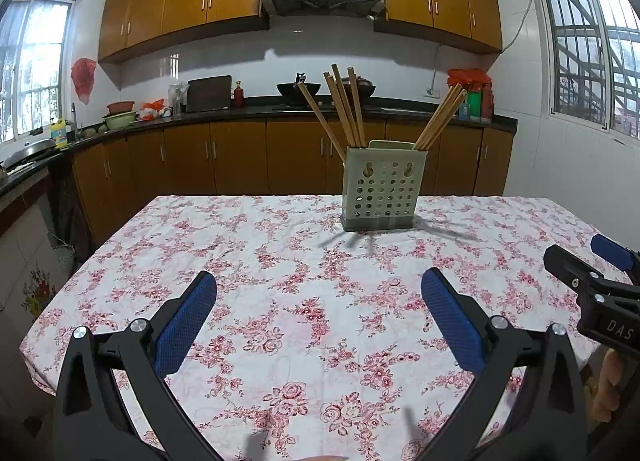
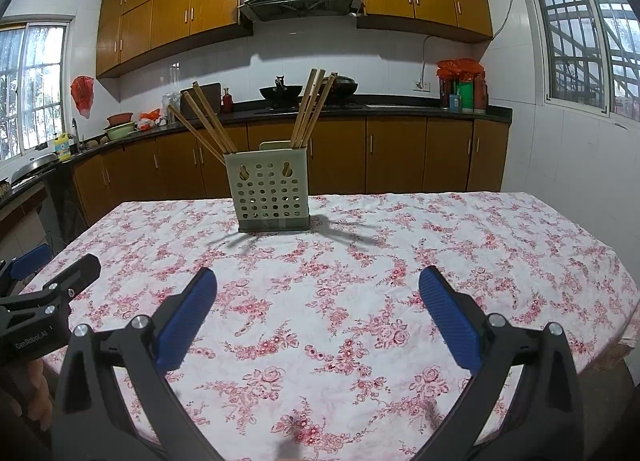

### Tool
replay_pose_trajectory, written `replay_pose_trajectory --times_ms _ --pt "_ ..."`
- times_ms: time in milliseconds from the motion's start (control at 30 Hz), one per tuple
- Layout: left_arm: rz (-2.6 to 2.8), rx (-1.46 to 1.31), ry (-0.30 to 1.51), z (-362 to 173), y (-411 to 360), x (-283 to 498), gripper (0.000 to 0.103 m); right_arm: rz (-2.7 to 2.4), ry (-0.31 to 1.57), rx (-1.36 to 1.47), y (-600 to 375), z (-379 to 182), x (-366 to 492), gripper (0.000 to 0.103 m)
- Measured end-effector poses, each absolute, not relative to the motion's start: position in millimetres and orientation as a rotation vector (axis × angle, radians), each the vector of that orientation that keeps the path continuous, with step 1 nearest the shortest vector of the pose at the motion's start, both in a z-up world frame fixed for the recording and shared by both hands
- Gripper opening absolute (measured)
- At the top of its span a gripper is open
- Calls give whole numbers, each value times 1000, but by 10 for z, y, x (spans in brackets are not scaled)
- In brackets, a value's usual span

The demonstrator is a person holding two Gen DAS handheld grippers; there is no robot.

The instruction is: Organize utensils

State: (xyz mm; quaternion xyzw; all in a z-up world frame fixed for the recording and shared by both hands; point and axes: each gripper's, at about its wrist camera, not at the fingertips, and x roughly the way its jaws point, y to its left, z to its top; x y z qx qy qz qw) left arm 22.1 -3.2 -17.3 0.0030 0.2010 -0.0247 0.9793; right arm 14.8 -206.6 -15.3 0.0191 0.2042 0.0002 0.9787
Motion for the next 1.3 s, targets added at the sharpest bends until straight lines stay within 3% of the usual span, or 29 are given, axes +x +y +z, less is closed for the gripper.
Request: replay_pose_trajectory --times_ms 1300 --pt "-48 2 406 -178 -29 223 101 -2 414 50 -2059 -142 158 99"
